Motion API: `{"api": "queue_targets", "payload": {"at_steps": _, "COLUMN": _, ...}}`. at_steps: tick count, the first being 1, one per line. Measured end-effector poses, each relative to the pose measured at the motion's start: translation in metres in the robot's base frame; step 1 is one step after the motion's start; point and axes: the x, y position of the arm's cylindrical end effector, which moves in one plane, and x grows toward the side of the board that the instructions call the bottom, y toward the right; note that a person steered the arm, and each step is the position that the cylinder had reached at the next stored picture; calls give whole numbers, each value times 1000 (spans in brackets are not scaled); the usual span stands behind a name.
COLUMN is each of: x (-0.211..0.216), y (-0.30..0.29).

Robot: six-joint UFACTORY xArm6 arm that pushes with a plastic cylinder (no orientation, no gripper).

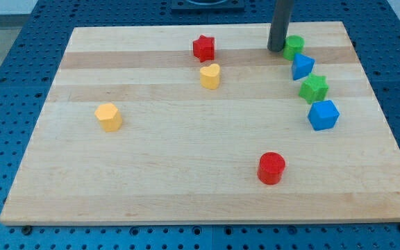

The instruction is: Push the blue triangle slightly towards the right of the board

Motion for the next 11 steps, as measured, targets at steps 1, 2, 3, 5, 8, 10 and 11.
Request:
{"api": "queue_targets", "payload": {"at_steps": 1, "x": 1, "y": 4}}
{"api": "queue_targets", "payload": {"at_steps": 2, "x": 2, "y": 13}}
{"api": "queue_targets", "payload": {"at_steps": 3, "x": 3, "y": 21}}
{"api": "queue_targets", "payload": {"at_steps": 5, "x": 38, "y": 10}}
{"api": "queue_targets", "payload": {"at_steps": 8, "x": 65, "y": 1}}
{"api": "queue_targets", "payload": {"at_steps": 10, "x": 67, "y": 28}}
{"api": "queue_targets", "payload": {"at_steps": 11, "x": 67, "y": 32}}
